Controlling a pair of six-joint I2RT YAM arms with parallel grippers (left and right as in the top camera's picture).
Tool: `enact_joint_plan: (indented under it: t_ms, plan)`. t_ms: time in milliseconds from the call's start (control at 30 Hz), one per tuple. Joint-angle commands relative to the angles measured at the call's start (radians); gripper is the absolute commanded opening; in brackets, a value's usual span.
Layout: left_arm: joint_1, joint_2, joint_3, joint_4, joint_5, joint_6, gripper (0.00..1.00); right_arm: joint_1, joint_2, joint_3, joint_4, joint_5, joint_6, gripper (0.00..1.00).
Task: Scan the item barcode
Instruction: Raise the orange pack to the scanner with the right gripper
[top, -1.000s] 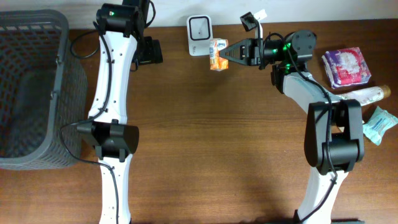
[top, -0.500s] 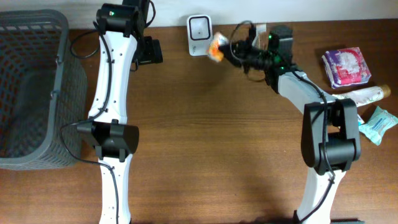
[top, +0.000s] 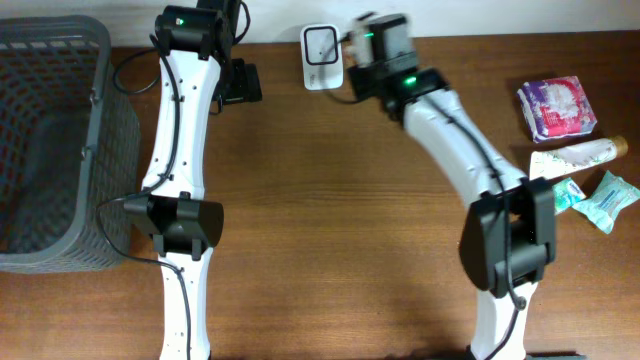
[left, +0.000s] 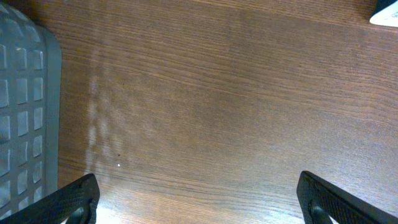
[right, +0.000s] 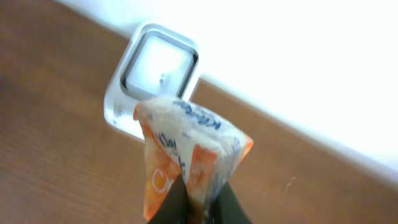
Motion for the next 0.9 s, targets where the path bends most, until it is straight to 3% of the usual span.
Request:
enact_joint_plan:
  t_ms: [0,267,367,500,633,733,867]
  plan:
    - [0.003,-0.003,0.008,0.001,-0.011,-0.007,0.99,0.034,0.027,0.009,0.146,0.212,-0.216,0.04]
    - [0.003,-0.003,0.008,0.001,-0.011,-0.007,0.99,0.037,0.082,0.009,0.547,0.061,-0.213,0.04]
    - [0.003,-0.003,0.008,0.001,-0.011,-0.007,0.99,0.037,0.111,0.013,0.658,-0.028,-0.137,0.04]
    - [0.003,-0.003,0.008,0.001,-0.011,-0.007,0.99,0.007,0.217,0.082,0.652,-0.024,-0.132,0.04]
    - [0.003,-0.003,0.008,0.001,-0.011,-0.007,0.99,-0.009,0.341,0.224,0.424,-0.025,-0.132,0.04]
    - [0.003,-0.003,0.008,0.001,-0.011,-0.007,0.99,-0.008,0.344,0.252,0.409,-0.024,-0.145,0.04]
    - [0.003,-0.003,0.008,0.001,-0.011,-0.007,0.99,0.001,0.344,0.26,0.379,-0.016,-0.356,0.04]
